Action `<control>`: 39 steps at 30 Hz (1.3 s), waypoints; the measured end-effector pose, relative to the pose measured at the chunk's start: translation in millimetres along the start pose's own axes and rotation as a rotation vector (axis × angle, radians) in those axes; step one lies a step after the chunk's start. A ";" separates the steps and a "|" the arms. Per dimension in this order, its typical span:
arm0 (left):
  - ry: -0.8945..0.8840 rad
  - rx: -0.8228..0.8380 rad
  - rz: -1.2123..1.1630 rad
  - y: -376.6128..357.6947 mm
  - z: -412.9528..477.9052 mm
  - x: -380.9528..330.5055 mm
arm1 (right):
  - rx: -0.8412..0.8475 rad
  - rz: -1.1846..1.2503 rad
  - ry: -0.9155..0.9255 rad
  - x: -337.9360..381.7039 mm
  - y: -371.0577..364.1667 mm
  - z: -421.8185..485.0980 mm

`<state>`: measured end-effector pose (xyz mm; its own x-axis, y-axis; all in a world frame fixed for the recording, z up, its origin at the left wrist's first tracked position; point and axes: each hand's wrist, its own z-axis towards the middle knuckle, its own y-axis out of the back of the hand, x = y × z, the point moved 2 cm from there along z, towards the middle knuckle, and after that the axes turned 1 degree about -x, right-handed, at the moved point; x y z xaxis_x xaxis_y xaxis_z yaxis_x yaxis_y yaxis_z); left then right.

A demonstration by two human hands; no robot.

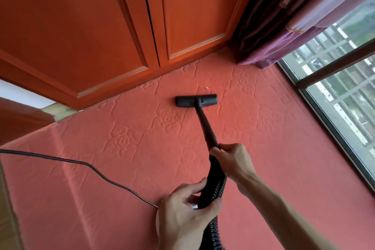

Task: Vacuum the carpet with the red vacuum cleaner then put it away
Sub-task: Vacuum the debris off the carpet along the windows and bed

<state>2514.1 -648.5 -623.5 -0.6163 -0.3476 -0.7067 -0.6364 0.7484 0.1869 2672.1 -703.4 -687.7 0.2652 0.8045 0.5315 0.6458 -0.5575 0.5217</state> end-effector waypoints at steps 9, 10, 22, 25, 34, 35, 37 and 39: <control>-0.004 0.048 0.043 -8.3 16.2 -4.9 | -0.019 0.103 -0.091 -5.6 4.3 8.7; -0.007 0.036 0.047 -9.9 24.1 -6.6 | -0.028 0.110 -0.088 -1.7 3.1 15.7; -0.100 0.015 0.098 -30.6 119.7 -15.3 | -0.165 -0.005 -0.048 27.6 -10.9 103.7; -0.112 0.000 0.107 -27.7 131.5 -17.5 | -0.179 0.007 -0.054 33.6 -17.0 113.8; -0.089 0.113 0.094 -29.2 150.5 -32.1 | -0.233 -0.023 -0.060 44.9 -6.5 122.9; -0.082 0.137 0.084 -31.4 148.6 -33.6 | -0.237 -0.037 -0.053 44.7 -1.3 120.2; -0.075 0.183 0.069 -35.6 140.8 -38.3 | -0.236 -0.053 -0.047 43.9 10.8 111.3; -0.068 0.229 0.076 -39.3 126.7 -42.2 | -0.230 -0.062 -0.082 36.3 24.4 98.3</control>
<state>2623.9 -591.7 -687.5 -0.6207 -0.2528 -0.7422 -0.4633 0.8819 0.0871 2767.8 -667.7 -721.2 0.2937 0.8473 0.4425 0.4848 -0.5310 0.6950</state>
